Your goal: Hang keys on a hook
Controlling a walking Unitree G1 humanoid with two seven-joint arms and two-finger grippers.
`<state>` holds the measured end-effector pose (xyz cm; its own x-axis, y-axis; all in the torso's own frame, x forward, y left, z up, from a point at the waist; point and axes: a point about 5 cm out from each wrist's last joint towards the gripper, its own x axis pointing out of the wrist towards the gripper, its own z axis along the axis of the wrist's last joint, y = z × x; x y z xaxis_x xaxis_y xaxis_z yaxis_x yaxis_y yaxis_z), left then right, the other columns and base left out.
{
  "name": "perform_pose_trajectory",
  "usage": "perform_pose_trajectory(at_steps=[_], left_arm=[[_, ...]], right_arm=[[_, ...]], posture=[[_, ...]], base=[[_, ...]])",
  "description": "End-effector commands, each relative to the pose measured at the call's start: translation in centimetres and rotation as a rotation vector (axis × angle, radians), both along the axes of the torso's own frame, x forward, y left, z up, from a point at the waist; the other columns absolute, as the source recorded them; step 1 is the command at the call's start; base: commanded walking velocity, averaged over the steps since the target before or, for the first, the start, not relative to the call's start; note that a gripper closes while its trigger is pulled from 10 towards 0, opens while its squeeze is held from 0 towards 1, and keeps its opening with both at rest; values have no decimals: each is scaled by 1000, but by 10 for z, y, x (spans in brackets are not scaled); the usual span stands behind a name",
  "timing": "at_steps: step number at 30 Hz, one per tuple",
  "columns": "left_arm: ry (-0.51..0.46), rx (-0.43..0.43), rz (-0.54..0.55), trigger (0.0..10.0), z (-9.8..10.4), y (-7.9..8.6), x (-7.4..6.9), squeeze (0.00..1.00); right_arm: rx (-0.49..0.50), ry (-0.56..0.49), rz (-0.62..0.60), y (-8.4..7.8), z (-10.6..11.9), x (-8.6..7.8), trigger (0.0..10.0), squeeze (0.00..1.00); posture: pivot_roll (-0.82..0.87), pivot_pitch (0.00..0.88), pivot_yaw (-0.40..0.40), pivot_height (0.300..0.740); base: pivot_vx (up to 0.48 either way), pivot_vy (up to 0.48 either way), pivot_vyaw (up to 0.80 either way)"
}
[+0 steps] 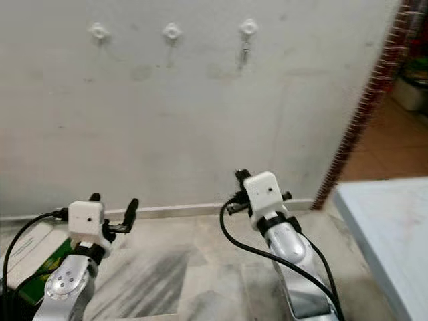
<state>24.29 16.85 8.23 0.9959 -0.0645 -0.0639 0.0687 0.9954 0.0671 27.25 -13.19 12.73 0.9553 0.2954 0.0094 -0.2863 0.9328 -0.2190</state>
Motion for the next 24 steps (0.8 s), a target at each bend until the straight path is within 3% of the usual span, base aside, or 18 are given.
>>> perform_pose_trajectory(at_steps=[1, 10, 19, 24], left_arm=[[4, 2, -8, 10000, 1, -1, 2, 0], [18, -5, -23, 10000, 1, -1, 1, 0], [33, -25, -27, 10000, 1, -2, 2, 0], [39, -30, -29, 10000, 1, -2, 3, 0]], right_arm=[[-3, -32, 5, 1, 7, 0, 10000, 0], [5, -37, -16, -1, 8, 1, 10000, 0], [18, -34, -26, -3, 8, 2, 10000, 0], [17, -31, -27, -3, 8, 2, 10000, 0]], posture=[[30, 0, 49, 740], [32, 0, 57, 740], [32, 0, 60, 740], [27, 0, 58, 740]], base=[[0, 0, 800], [0, 0, 800], [0, 0, 0], [0, 331, 0]])
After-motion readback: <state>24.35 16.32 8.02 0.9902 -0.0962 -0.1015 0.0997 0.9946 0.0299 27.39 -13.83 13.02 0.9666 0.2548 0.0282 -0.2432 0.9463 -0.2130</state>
